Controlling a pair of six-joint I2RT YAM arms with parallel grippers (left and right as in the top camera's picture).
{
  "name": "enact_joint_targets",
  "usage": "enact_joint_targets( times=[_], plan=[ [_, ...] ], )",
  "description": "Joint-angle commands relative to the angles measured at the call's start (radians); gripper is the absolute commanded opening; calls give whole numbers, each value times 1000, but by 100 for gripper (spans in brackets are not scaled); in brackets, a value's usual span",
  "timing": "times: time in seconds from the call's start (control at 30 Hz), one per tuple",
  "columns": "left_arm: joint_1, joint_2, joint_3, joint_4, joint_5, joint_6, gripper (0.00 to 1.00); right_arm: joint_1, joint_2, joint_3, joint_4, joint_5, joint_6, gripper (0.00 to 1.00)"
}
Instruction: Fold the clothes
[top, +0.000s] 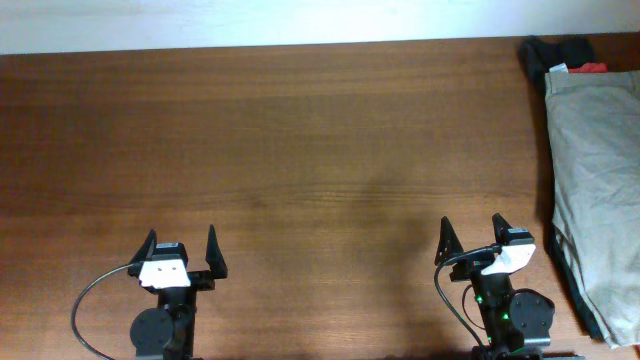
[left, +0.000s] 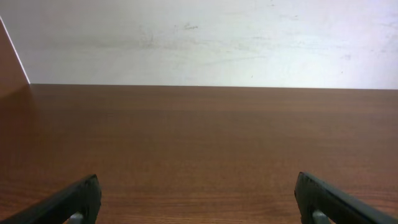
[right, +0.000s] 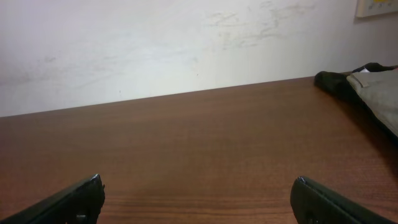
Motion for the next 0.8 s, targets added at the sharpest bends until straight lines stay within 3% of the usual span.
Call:
enact_joint_targets(
  times=[0.0,0.37,0.63,0.77],
  plan=[
    [-2,-6,-5,-2,-11,15,99,6,-6,-5,-5,8,-2,99],
    [-2,-6,-5,-2,-11,15,99,6,-6,-5,-5,12,-2,99],
    [-2,-6,-5,-2,-11,15,99,7,-6,-5,25,-358,326,99],
    [-2,-6,-5,-2,-11,15,99,7,-6,-5,93,-380,417,99]
  ],
)
